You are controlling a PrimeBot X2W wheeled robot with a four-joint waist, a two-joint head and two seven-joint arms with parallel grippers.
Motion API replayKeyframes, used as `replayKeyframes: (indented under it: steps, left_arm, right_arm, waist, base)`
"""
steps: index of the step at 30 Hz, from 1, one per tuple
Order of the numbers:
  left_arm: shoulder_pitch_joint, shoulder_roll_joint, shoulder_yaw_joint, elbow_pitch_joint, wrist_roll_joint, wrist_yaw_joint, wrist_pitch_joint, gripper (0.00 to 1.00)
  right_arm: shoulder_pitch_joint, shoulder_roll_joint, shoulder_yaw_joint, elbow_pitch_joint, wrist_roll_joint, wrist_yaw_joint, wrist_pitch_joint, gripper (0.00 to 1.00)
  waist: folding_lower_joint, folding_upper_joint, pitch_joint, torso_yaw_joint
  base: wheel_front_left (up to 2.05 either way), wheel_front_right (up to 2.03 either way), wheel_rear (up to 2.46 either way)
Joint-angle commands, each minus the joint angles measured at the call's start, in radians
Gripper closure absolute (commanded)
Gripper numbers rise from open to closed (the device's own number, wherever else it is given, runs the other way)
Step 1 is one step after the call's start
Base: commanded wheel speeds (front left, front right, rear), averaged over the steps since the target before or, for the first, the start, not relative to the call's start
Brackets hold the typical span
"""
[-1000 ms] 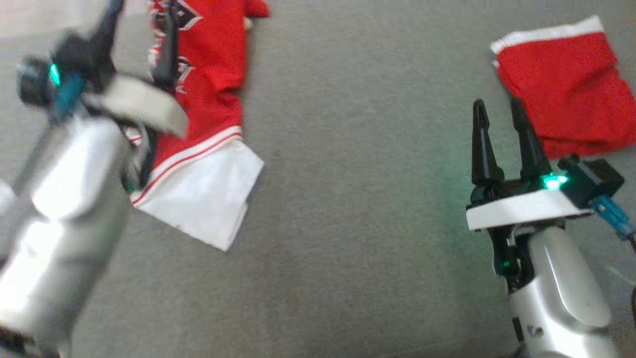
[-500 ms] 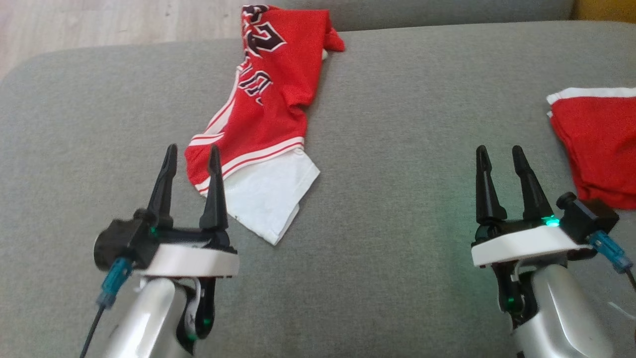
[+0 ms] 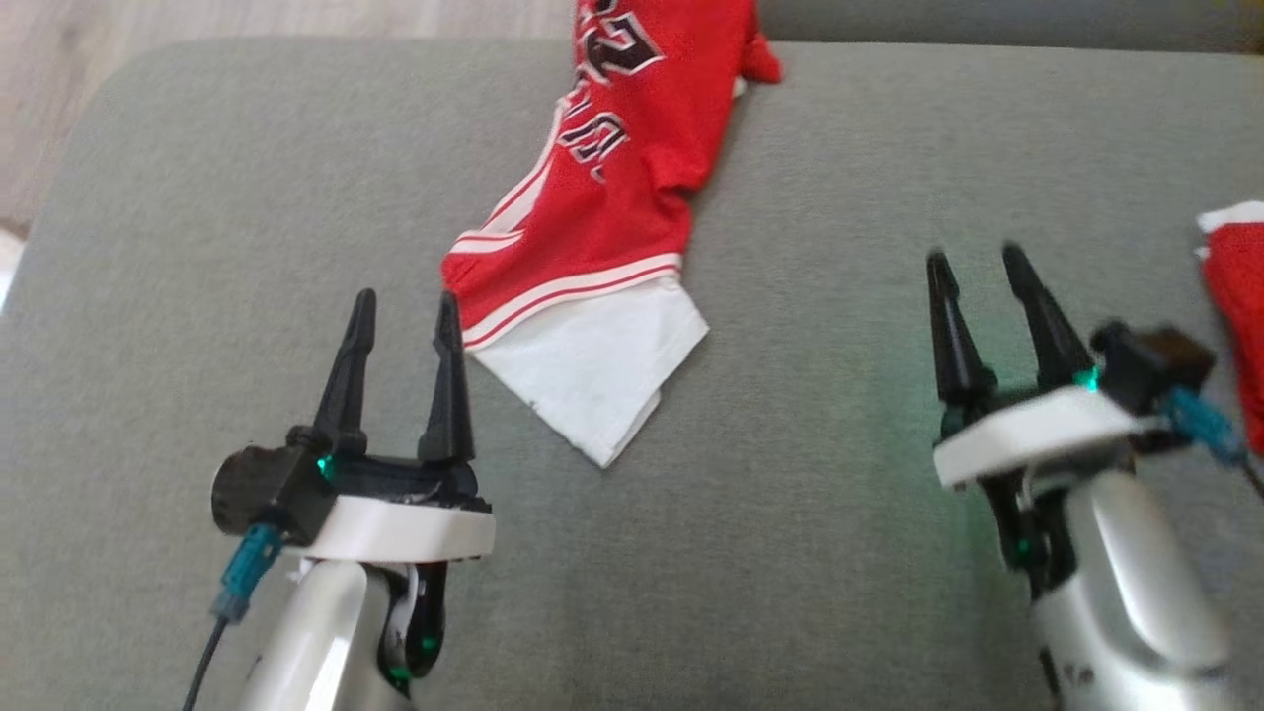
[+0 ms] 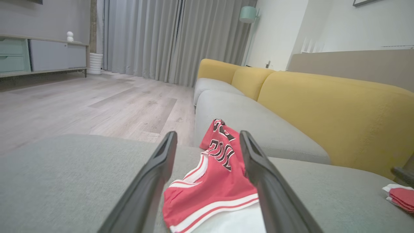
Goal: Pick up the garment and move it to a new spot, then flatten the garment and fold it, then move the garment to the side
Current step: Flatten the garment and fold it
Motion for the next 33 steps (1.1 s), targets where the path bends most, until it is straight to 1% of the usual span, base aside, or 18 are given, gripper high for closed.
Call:
replayKeyframes:
  steps: [1,4,5,8,10,12,16,21,24,27,32,33]
  left_arm:
    - [-0.032,-0.005,0.041,-0.02,0.014,-0.012,-0.005,0.0]
    - [-0.042,-0.02,0.039,-0.006,0.022,-0.029,-0.005,0.0]
    - [-0.042,-0.02,0.039,-0.006,0.022,-0.029,-0.005,0.0]
    - [-0.058,-0.028,0.026,0.008,0.025,-0.04,-0.005,0.0]
    - [-0.072,-0.03,0.011,0.014,0.024,-0.045,-0.005,0.0]
    - [-0.088,-0.031,-0.018,0.009,-0.001,-0.04,-0.005,0.0]
    - [-0.114,-0.031,-0.083,-0.009,-0.052,-0.013,-0.005,0.0]
    - [-0.132,-0.031,-0.149,-0.031,-0.098,0.015,-0.005,0.0]
    - [-0.136,-0.031,-0.177,-0.038,-0.113,0.027,-0.005,0.0]
    - [-0.137,-0.031,-0.19,-0.041,-0.125,0.036,-0.005,0.0]
    - [-0.136,-0.031,-0.203,-0.047,-0.134,0.045,-0.005,0.0]
    - [-0.136,-0.031,-0.203,-0.047,-0.134,0.046,-0.005,0.0]
  right_arm:
    - [-0.089,-0.015,0.042,-0.021,-0.002,-0.001,0.025,0.0]
    - [-0.173,-0.03,0.066,0.028,0.049,-0.001,0.08,0.0]
    - [-0.173,-0.03,0.066,0.028,0.049,-0.001,0.08,0.0]
    - [-0.271,-0.051,0.091,0.107,0.114,-0.001,0.141,0.0]
    - [-0.338,-0.058,0.089,0.174,0.174,-0.001,0.183,0.0]
    - [-0.404,-0.072,0.083,0.247,0.213,-0.001,0.22,0.0]
    - [-0.516,-0.104,0.071,0.401,0.251,-0.001,0.274,0.0]
    - [-0.609,-0.144,0.055,0.572,0.262,-0.001,0.29,0.0]
    - [-0.648,-0.158,0.047,0.652,0.266,-0.001,0.292,0.0]
    - [-0.675,-0.162,0.049,0.703,0.281,-0.001,0.288,0.0]
    - [-0.699,-0.164,0.069,0.745,0.307,-0.001,0.268,0.0]
    - [-0.702,-0.163,0.076,0.746,0.315,-0.001,0.266,0.39]
  waist:
    - [0.0,-0.0001,0.031,0.043]
    - [0.0,-0.0001,0.056,0.089]
    - [0.0,-0.0001,0.056,0.089]
    - [0.0,-0.0001,0.08,0.138]
    - [0.0,-0.0001,0.096,0.175]
    - [0.0,-0.0001,0.112,0.21]
    - [0.0,-0.0001,0.143,0.277]
    - [0.0,-0.0001,0.176,0.344]
    - [0.0,-0.0001,0.192,0.371]
    - [0.0,-0.0001,0.204,0.39]
    - [0.0,-0.0001,0.215,0.402]
    - [0.0,-0.0001,0.215,0.401]
  base:
    - [0.0,0.0,0.0]
    - [0.0,0.0,0.0]
    - [0.0,0.0,0.0]
    - [0.0,0.0,0.0]
    - [0.0,0.0,0.0]
    - [0.0,0.0,0.0]
    - [0.0,0.0,0.0]
    - [0.0,0.0,0.0]
    - [0.0,0.0,0.0]
    - [0.0,0.0,0.0]
    - [0.0,0.0,0.0]
    - [0.0,0.0,0.0]
